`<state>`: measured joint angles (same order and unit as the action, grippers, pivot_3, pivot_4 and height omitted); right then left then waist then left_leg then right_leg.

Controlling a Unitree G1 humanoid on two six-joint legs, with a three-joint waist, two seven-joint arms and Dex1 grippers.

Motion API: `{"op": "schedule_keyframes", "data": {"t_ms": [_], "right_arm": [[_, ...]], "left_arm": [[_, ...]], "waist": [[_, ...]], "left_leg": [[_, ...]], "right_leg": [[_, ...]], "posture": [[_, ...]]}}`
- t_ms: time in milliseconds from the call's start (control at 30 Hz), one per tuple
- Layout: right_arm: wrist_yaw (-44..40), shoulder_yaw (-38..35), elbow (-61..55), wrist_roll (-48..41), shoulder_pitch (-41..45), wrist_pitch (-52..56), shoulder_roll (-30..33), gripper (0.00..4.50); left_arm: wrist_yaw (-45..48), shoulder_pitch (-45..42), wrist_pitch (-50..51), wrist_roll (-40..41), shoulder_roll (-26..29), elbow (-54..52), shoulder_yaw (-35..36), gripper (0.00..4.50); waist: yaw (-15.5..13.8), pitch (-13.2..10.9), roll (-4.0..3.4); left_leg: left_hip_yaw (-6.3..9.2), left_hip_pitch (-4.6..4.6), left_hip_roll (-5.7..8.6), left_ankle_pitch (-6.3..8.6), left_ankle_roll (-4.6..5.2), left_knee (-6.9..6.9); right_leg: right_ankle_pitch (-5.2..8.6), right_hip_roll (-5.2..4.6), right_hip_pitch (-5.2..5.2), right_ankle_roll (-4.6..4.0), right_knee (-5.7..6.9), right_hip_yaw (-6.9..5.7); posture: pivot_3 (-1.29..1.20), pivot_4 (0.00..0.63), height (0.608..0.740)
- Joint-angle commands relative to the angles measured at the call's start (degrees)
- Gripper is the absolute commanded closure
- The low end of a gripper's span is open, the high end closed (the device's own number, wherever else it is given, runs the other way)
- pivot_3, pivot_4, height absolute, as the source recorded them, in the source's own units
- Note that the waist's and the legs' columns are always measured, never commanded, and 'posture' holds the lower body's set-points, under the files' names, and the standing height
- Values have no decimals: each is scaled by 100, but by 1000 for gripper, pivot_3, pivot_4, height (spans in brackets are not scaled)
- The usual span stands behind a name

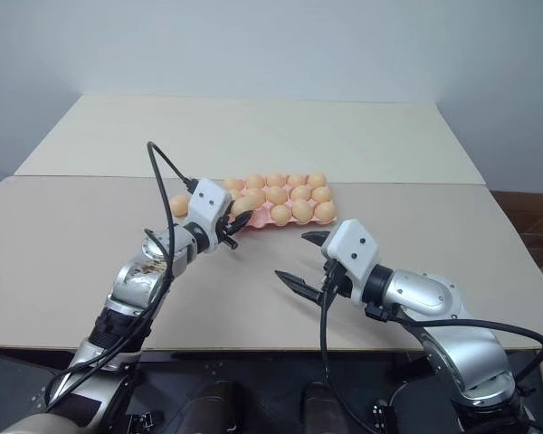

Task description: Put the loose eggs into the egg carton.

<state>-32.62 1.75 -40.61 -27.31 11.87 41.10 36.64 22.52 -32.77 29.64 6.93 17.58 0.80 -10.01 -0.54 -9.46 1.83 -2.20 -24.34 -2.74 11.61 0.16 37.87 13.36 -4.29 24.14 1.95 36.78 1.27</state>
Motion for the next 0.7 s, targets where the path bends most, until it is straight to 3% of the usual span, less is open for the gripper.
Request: {"op": "schedule_keyframes", "data": {"t_ms": [33,533,567,700], "right_arm": [[141,-79,-273,-47,101,129,3,0],[87,-25,-418,-46,23,79,23,0],[84,-25,-419,-50,24,82,22,0],[61,-21,-423,-67,37,104,26,0]], "left_arm": [[137,-187,-332,-114,-55,96,-38,3120],[229,-390,-953,-225,-403,857,91,3120],[210,-402,-981,-233,-422,882,110,2462],[211,-405,-1022,-319,-412,859,91,1204]], "waist": [[-1,0,0],[1,0,0],[1,0,0],[3,0,0]], "left_leg": [[0,-1,0,0,0,0],[1,-3,1,0,0,0],[1,-4,1,0,0,0],[1,-2,1,0,1,0]], "right_leg": [[0,0,1,0,0,0],[0,-1,0,3,-2,0],[0,-1,0,2,-1,0],[0,-1,-1,3,0,0]], "posture": [[0,150,740],[0,150,740],[0,150,740],[0,150,740]]}}
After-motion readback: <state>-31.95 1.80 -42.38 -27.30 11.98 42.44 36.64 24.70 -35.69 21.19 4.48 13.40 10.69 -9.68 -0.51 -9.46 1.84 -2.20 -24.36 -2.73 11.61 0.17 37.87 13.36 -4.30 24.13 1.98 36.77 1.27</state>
